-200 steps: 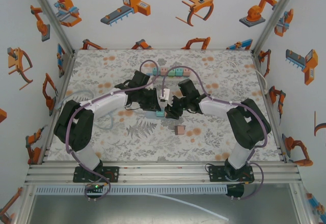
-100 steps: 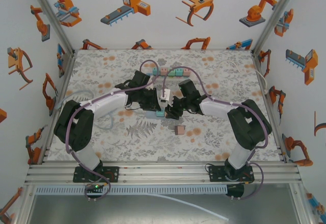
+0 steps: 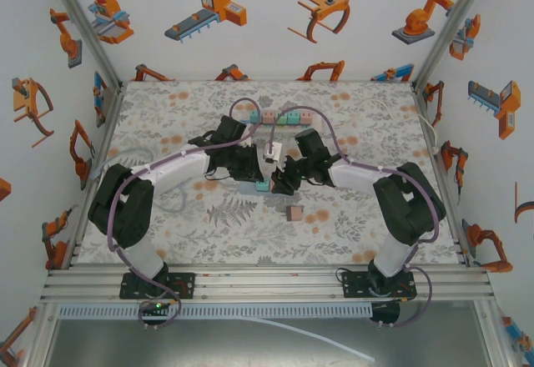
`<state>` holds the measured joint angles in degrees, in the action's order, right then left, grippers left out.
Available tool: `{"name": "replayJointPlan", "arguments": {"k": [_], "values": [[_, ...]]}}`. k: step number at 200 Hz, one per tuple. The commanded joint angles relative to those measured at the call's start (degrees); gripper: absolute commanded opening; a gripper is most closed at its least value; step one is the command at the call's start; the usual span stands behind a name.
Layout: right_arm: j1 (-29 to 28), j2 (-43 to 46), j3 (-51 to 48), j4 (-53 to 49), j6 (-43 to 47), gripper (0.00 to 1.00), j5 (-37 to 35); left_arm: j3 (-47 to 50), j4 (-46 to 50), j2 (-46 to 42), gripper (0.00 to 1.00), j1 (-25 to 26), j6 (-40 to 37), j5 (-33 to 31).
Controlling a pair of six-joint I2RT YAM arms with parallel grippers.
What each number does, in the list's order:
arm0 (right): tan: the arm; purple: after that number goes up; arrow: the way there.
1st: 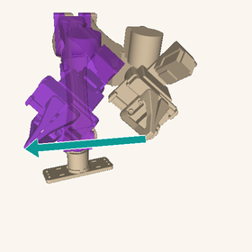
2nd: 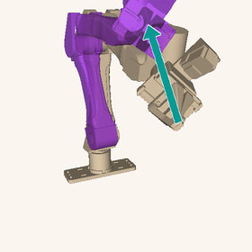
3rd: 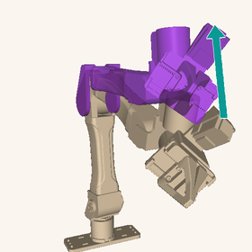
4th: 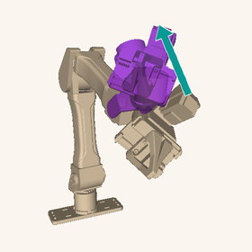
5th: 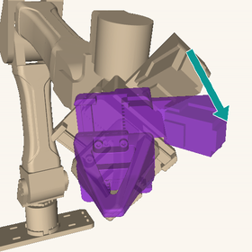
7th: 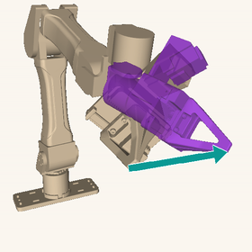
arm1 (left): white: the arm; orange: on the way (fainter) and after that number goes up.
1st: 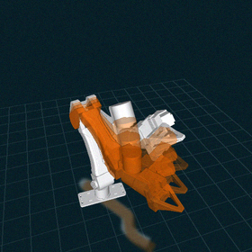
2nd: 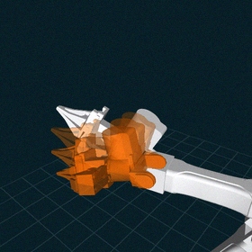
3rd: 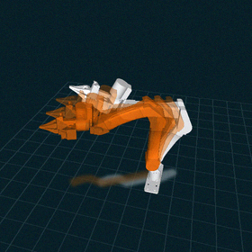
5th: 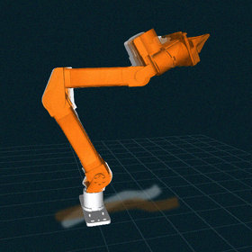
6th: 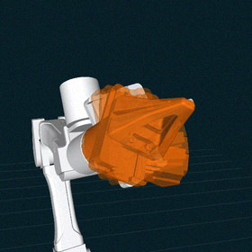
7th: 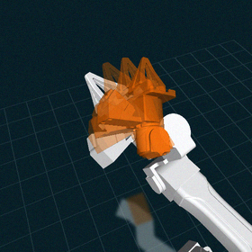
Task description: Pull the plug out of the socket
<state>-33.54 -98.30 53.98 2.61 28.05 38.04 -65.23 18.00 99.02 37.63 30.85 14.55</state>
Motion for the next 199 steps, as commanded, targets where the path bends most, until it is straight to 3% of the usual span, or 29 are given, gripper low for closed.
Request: {"name": "replayJointPlan", "arguments": {"k": [1,19,65,118,142,183,199], "values": [[-0.5,2.8,7.1,5.4,-3.3,0.05,8.5,6.3,11.6,10.3,0.30,2.0,-6.7,-13.1],[-2.4,3.4,9.0,0.0,0.9,0.05,6.9,6.3,11.4,11.1,0.31,2.5,-7.4,-12.0],[-2.6,5.9,9.1,2.1,-2.1,0.04,7.5,6.6,11.6,12.8,0.30,2.9,-6.6,-13.0],[-2.2,11.9,6.6,-2.6,-3.5,0.04,2.0,6.4,9.7,8.7,0.32,1.8,-5.9,-9.6],[-2.2,17.1,5.1,-3.7,-13.2,0.02,-4.5,4.8,8.8,6.2,0.37,1.3,-6.0,-7.5],[-2.2,29.1,4.2,-15.7,-39.0,0.00,-29.3,-1.3,9.3,3.6,0.47,0.5,-6.0,-2.9],[-2.2,33.5,3.2,-22.5,-46.9,0.02,-35.7,-3.5,9.5,2.5,0.49,0.2,-6.0,-1.7]]}}
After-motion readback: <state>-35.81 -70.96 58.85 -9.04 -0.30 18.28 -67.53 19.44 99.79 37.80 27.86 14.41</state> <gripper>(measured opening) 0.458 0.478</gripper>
